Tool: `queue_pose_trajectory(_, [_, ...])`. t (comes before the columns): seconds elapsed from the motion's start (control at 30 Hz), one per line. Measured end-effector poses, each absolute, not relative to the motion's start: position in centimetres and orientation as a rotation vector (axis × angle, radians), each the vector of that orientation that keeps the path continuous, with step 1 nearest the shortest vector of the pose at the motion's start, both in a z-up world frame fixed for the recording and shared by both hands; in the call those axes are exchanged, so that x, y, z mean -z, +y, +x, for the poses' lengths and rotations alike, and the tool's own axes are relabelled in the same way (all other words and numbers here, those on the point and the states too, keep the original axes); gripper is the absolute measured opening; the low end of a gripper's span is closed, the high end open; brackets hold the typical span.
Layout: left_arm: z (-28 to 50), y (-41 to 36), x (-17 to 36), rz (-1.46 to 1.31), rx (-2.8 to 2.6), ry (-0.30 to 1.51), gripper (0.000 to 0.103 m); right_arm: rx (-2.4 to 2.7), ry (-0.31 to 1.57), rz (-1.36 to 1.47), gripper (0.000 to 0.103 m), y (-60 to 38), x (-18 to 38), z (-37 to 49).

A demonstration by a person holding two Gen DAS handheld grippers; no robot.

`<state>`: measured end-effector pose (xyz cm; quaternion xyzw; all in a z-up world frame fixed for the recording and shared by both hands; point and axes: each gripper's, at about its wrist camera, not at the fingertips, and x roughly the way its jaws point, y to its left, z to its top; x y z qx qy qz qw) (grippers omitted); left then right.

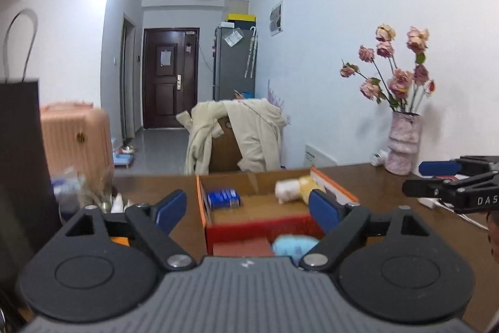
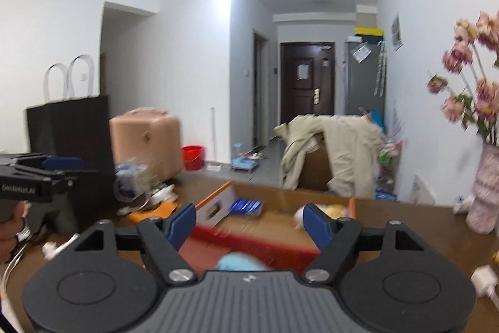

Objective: Organize soft objects
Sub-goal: 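Withdraw both grippers from the box toward the pink sponge, then grasp the pink sponge with both grippers and lift it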

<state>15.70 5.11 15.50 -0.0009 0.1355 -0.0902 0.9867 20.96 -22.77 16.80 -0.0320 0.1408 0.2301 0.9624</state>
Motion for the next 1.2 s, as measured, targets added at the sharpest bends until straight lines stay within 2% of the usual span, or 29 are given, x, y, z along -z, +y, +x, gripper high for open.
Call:
queue_pose_trajectory(0.3, [10.3,8.3,-7.7,-0.064,0.131,0.419,0.091,-0.434,0.412,-0.051,0.077,-20.9,-8.8,14.7])
queue_pose_trajectory(0.53, [12.3,9.4,-6.9,-0.080,0.128,0.440,0.091,-0.433,0.462,-0.020,0.075,-20.0,-7.6,15.1])
queue_pose_trajectory(0.73, [17.5,9.4,-7.2,-0.118,0.146,0.454,0.089,-0.474,0.482,-0.003,0.058,-18.4,-8.6,18.9])
queue_pose_trajectory(0.9, [24.7,9.3,-7.0,-0.156,0.155,0.485,0.077,-0.542,0.538,0.040,0.044,-15.5,-8.9,25.7])
queue_pose_trajectory(0.97, [28.3,9.2,-6.4,-0.175,0.149,0.525,0.065,-0.564,0.585,0.057,0.041,-13.9,-8.2,28.8])
queue_pose_trajectory(1.03, [31.7,9.0,-5.3,-0.190,0.154,0.575,0.059,-0.586,0.650,0.073,0.040,-12.5,-6.9,31.7])
queue_pose_trajectory(1.07, [33.0,8.9,-4.6,-0.203,0.157,0.608,0.051,-0.582,0.676,0.075,0.040,-11.9,-6.2,32.9])
queue_pose_trajectory(1.2, [35.3,9.9,-1.3,-0.300,0.194,0.699,0.046,-0.531,0.725,0.098,0.038,-11.1,-4.0,36.6])
